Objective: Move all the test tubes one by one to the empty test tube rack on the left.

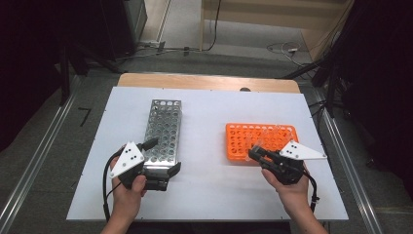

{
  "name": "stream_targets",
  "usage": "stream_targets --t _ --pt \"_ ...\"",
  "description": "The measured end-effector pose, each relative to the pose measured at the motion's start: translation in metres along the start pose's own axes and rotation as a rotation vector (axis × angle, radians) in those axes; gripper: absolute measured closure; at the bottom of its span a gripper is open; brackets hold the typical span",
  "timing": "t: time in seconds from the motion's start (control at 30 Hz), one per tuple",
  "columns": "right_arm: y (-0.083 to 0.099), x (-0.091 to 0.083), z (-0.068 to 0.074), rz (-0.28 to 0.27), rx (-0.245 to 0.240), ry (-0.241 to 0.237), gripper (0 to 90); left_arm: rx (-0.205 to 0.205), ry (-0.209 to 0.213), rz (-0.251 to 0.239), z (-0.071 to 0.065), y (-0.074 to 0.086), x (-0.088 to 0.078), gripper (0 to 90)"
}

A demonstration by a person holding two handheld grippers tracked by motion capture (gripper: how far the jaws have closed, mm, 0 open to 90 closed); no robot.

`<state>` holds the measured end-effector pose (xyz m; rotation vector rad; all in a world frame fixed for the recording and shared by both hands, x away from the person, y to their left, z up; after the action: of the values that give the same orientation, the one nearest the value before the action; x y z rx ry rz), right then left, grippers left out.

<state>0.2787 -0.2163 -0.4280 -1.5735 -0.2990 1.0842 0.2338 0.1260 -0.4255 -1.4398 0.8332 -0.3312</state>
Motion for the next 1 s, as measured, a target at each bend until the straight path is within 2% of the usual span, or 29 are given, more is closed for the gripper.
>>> stream_targets --t 0.07,0.1,0.17,0.27,0.33,0.43,0.5,0.53,0.67,0.73,0.9,1.0 --pt "-0.003 0.004 0.008 -0.002 -0.019 -0.021 74.2 0.001 0.014 0.005 -0.001 -0.002 0.003 0.8" --pt "-0.004 0.005 0.012 -0.003 -0.023 -0.033 74.2 0.006 0.041 0.005 -0.005 -0.007 0.009 0.8" --pt "-0.004 0.009 0.02 -0.011 -0.024 -0.058 74.2 0.006 0.064 0.01 -0.01 -0.01 0.014 1.0" --pt "-0.002 0.015 0.031 0.008 -0.044 -0.085 74.2 0.017 0.069 0.025 -0.019 -0.011 0.022 3.5" --pt "0.001 0.019 0.038 0.021 -0.059 -0.101 74.2 0.009 0.081 0.042 -0.025 -0.01 0.027 5.4" --pt "0.006 0.026 0.045 0.046 -0.077 -0.12 74.2 -0.003 0.079 0.055 -0.033 -0.011 0.033 14.2" --pt "0.009 0.03 0.049 0.056 -0.085 -0.128 74.2 -0.006 0.096 0.054 -0.035 -0.011 0.034 18.8" --pt "0.01 0.031 0.051 0.062 -0.084 -0.131 74.2 -0.009 0.121 0.055 -0.04 -0.012 0.035 21.3" --pt "0.011 0.036 0.061 0.08 -0.116 -0.141 74.2 -0.015 0.135 0.07 -0.049 -0.014 0.039 32.2" --pt "0.011 0.039 0.066 0.088 -0.128 -0.146 74.2 -0.012 0.138 0.071 -0.051 -0.014 0.039 36.2" --pt "0.011 0.042 0.073 0.098 -0.146 -0.156 74.2 0.013 0.186 0.088 -0.062 -0.012 0.044 46.9" --pt "0.011 0.043 0.076 0.103 -0.152 -0.16 74.2 0.024 0.198 0.104 -0.066 -0.01 0.047 54.0"
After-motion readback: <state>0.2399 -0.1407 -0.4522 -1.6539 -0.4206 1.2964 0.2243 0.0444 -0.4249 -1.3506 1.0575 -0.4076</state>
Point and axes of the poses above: each handheld gripper's, and its own axes: x roughly forward along the jaws, y roughly out of its underside, z roughly to its left, the point moved 3 cm from there along x, roughly forward along the jaws, and after that the axes turned 5 degrees about z, right-handed, at the moved point
